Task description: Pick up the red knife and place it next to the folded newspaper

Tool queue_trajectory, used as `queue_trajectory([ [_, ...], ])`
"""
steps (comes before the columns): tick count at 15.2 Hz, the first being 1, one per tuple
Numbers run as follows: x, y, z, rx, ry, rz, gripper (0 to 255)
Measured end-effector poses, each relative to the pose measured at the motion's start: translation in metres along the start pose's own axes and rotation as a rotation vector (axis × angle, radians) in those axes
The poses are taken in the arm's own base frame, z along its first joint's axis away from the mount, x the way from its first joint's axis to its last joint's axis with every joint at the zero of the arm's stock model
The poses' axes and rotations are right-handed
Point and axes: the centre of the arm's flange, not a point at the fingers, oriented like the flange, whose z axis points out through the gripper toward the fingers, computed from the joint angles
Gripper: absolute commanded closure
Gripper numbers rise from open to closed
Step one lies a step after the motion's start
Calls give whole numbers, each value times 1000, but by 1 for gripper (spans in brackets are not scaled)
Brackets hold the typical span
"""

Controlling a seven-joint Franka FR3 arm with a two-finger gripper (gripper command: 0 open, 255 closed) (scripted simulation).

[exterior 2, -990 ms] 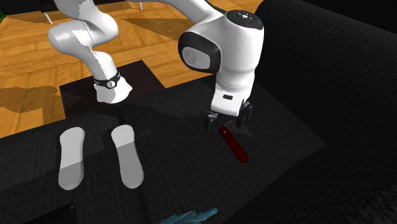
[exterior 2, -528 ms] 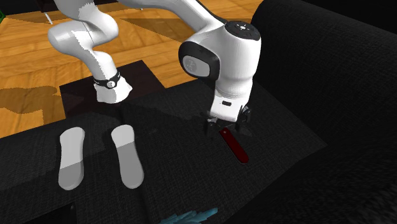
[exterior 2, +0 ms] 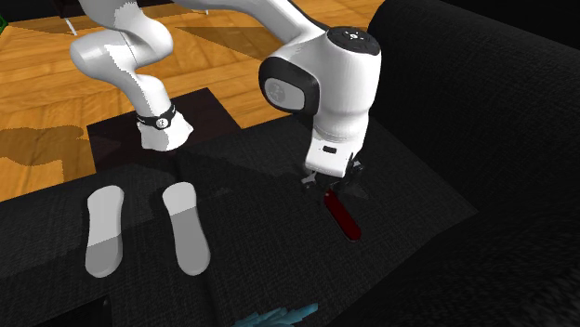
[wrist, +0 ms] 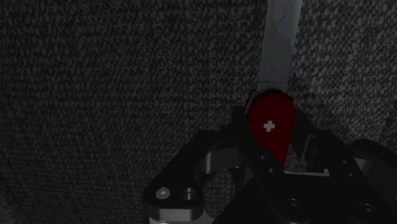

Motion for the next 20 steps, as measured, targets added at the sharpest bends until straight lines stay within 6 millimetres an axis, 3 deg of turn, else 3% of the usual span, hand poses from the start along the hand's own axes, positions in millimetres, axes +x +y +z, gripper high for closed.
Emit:
queue_trajectory([
  [7,-2,-4,-2,4,-4,-7,255],
  [20,0,-4,-66,4,-6,-9,255],
])
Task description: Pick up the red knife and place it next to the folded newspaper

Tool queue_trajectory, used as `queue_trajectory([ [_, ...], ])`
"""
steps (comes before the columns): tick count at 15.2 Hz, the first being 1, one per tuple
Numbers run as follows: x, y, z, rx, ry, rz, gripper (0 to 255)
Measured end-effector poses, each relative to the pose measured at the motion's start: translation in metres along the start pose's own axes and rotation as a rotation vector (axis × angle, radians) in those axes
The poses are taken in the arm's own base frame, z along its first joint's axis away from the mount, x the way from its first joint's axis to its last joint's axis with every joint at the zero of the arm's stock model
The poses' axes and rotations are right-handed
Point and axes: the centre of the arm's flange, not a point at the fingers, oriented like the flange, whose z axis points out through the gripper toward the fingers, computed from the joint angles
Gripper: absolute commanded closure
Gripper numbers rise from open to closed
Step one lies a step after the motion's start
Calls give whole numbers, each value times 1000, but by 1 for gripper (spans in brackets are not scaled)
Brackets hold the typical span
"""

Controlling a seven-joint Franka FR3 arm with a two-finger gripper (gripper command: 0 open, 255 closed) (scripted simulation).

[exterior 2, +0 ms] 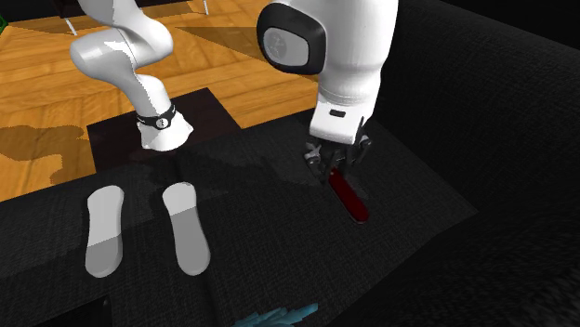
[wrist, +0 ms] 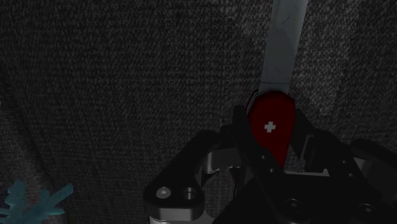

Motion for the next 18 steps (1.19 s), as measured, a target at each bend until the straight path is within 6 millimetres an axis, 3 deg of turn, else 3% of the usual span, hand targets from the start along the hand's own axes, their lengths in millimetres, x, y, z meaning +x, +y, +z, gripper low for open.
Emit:
queue_trajectory([
  [7,-1,6,-32,0,0,0,255],
  [18,-42,138,-37,0,0,1,255],
])
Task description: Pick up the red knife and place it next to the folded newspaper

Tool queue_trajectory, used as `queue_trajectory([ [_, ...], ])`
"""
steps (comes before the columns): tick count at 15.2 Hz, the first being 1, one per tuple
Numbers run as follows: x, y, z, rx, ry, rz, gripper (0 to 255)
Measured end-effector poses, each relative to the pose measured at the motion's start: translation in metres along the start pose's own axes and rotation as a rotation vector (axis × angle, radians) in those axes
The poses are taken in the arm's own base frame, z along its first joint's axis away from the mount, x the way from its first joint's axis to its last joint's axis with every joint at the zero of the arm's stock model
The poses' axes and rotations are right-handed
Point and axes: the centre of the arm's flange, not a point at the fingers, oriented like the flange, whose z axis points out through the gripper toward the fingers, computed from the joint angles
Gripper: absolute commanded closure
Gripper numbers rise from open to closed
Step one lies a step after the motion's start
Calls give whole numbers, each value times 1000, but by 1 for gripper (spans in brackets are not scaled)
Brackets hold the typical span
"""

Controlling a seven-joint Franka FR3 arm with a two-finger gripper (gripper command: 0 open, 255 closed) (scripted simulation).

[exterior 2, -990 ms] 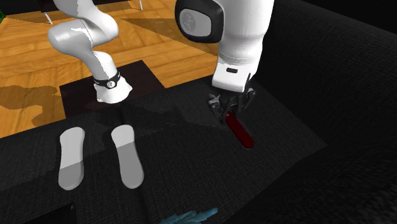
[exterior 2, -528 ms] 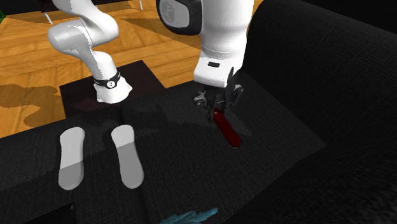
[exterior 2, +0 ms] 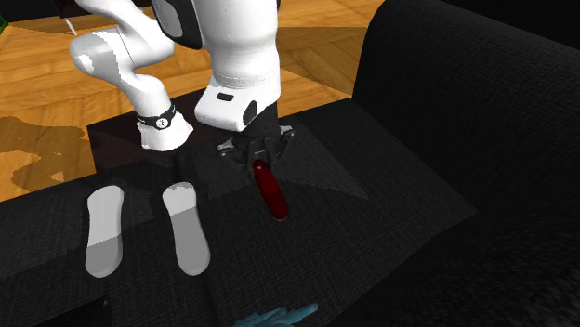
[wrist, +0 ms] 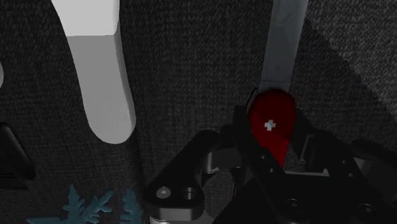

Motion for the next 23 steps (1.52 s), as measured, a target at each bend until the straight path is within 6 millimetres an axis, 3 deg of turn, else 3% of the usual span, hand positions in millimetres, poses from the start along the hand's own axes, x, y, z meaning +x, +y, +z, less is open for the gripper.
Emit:
queue_trajectory([
  [23,-87,291,-3,0,0,1,255],
])
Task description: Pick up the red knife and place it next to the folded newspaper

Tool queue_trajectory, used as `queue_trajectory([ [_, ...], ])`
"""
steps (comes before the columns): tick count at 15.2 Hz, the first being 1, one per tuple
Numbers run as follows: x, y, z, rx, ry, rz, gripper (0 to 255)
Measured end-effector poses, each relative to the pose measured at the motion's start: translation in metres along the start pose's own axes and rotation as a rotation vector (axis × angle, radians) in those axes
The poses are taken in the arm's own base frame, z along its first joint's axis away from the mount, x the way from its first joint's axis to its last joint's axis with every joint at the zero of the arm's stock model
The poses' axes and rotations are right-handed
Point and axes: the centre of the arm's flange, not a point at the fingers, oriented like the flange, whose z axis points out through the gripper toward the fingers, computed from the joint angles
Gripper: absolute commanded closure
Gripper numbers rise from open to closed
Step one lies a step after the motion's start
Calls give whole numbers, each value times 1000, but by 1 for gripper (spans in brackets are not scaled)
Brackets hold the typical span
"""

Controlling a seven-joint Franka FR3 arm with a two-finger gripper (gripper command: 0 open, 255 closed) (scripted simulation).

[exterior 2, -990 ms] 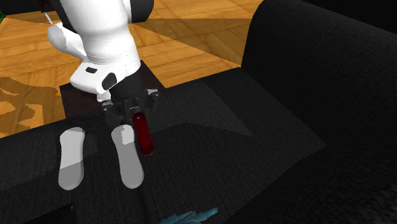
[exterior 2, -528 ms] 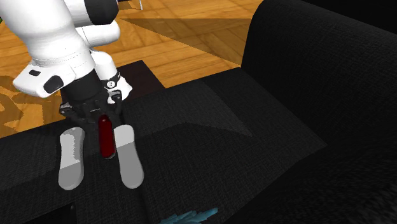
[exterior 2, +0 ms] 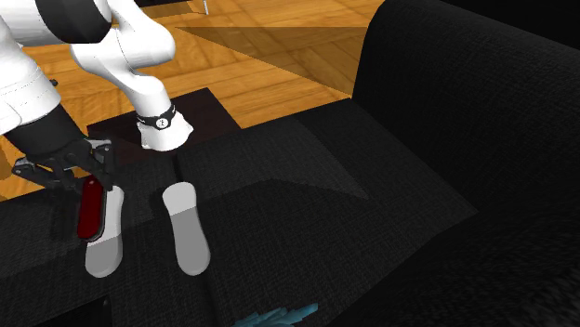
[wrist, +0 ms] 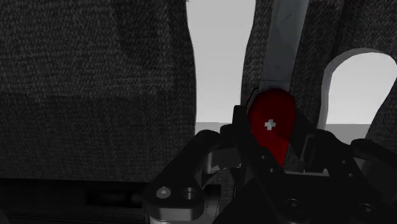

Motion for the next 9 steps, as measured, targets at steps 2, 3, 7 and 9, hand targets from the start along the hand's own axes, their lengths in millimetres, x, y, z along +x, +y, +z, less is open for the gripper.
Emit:
queue_trajectory([
  [2,-8,25,2,0,0,0,255],
  [3,-14,39,0,0,0,0,255],
  [7,-29,86,-1,0,0,0,255],
  [9,-36,110,-1,0,0,0,255],
])
